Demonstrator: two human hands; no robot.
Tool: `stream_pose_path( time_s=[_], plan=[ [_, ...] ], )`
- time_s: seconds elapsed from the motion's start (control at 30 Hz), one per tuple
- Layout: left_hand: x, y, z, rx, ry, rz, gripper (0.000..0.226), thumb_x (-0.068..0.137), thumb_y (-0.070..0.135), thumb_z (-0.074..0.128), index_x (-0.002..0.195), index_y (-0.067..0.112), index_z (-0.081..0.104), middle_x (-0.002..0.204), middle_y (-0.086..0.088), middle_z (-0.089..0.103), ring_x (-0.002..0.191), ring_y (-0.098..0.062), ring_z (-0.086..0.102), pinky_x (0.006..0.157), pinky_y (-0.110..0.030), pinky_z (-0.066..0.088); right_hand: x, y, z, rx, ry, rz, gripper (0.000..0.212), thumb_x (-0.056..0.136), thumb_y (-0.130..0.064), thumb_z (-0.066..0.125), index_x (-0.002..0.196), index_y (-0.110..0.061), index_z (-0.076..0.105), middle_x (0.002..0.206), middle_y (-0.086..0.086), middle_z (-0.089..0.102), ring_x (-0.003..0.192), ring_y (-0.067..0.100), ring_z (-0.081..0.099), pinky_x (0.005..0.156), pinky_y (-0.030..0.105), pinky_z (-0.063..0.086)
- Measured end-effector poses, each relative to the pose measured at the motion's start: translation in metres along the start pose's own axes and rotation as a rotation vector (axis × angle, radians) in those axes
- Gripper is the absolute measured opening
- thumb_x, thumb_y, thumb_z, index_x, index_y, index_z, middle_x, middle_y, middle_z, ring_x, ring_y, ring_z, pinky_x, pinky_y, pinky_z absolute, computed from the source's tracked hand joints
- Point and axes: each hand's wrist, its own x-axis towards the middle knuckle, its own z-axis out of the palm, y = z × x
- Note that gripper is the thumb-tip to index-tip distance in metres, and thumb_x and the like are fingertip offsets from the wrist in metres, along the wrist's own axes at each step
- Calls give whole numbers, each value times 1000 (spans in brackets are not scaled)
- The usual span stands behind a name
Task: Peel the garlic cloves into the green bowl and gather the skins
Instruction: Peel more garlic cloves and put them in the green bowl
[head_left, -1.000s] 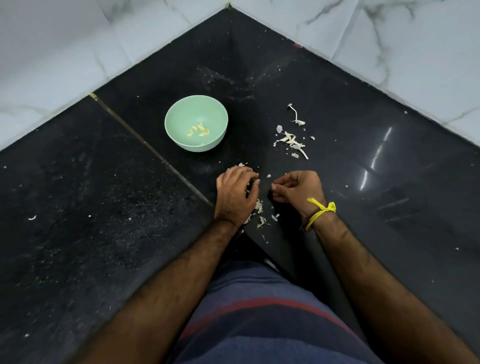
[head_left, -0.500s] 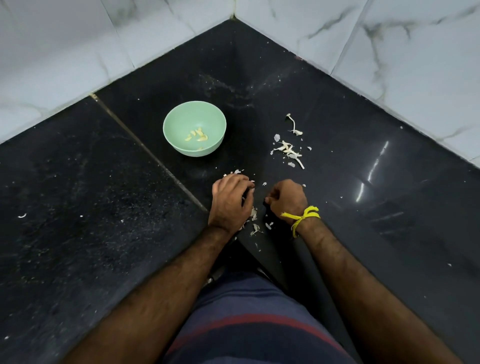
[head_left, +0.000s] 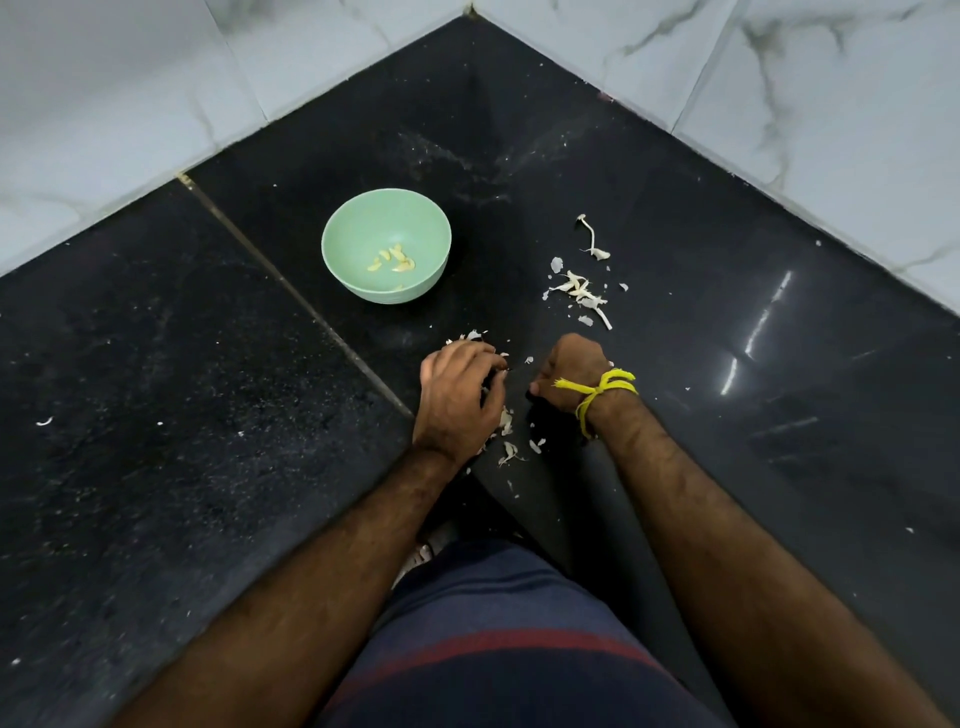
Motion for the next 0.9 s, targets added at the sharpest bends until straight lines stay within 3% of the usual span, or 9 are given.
stream_pose_path(
  time_s=[0.23,0.43,0.7,0.9],
  plan=[
    [0,0,0,-5,-29,-37,13,90,21,66,102,17,72,115,2,68,116,-18,56,105,-42,35,-10,-8,8,-86,53,-5,28,87,-18,66,105,2,59,111,23,63,102,44,63,80,40,52],
    [0,1,-2,-15,-54,-19,13,90,18,65,102,17,71,114,1,68,115,-19,57,102,-43,38,-22,-7,21,-175,83,-60,27,90,-18,62,111,-1,58,117,22,58,111,41,57,88,42,49],
    [-1,0,-4,-39,-40,-61,19,88,11,64,104,19,71,115,3,68,116,-15,54,101,-42,36,-25,-10,22,-193,123,-52,24,90,-11,61,112,-2,58,117,21,57,110,41,57,87,43,50],
    [-1,1,-4,-23,-73,-50,23,86,7,65,105,18,71,116,2,67,116,-16,54,102,-35,31,-25,-18,31,-361,197,-84,28,92,-9,57,119,-3,56,120,18,56,112,36,57,87,41,50]
  ],
)
